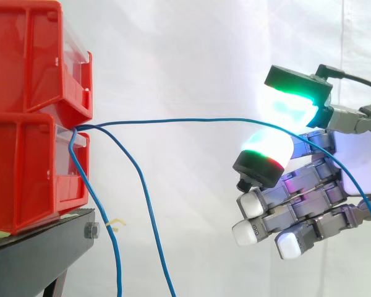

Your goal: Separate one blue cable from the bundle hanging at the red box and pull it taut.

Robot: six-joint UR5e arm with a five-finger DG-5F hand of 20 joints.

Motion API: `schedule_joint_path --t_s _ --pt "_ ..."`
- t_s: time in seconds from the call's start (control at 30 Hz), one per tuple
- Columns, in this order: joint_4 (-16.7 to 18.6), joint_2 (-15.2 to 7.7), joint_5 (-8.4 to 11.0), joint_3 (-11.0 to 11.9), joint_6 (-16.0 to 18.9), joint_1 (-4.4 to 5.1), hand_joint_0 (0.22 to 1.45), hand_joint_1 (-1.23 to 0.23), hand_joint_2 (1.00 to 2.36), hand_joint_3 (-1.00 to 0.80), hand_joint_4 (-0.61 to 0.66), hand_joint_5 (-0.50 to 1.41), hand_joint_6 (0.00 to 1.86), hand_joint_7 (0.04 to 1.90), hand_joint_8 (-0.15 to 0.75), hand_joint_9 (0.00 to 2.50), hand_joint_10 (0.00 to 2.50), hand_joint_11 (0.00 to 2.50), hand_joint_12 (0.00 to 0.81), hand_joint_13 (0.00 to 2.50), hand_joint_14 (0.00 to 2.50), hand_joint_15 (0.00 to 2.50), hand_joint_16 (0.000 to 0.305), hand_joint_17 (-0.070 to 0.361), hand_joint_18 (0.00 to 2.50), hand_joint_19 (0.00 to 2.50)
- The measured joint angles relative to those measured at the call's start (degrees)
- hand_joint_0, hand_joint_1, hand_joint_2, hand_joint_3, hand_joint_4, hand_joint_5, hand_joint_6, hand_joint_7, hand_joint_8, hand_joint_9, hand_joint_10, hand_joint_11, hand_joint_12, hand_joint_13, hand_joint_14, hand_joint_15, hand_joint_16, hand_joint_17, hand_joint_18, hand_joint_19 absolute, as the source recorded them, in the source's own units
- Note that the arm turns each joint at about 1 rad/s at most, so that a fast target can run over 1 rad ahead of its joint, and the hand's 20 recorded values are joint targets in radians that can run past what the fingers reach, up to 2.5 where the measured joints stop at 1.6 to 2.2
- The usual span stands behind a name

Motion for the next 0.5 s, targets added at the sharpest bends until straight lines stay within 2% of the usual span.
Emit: schedule_joint_path --t_s 0.2,0.37,0.43,0.5 --pt "0.02 -0.01 0.02 0.00 0.02 0.04 0.52 -0.52 1.00 -0.50 0.13 -0.20 0.90 1.13 0.313 0.64 0.02 0.83 0.369 0.53 0.01 0.44 0.050 0.113 0.67 0.61" --pt "0.02 -0.01 0.07 0.00 0.02 0.05 0.52 -0.66 1.00 -0.50 0.13 -0.20 0.89 1.15 0.316 0.64 0.02 0.84 0.371 0.53 0.02 0.45 0.051 0.114 0.67 0.61" --pt "0.02 -0.01 0.09 0.00 0.02 0.05 0.56 -0.72 1.00 -0.50 0.13 -0.20 0.89 1.17 0.305 0.64 0.02 0.83 0.360 0.53 0.02 0.45 0.049 0.110 0.66 0.61" --pt "-0.01 -0.01 0.10 0.00 0.02 0.05 0.60 -0.70 1.00 -0.50 0.12 -0.20 0.89 1.18 0.298 0.65 0.03 0.83 0.353 0.53 0.01 0.45 0.047 0.106 0.66 0.61"
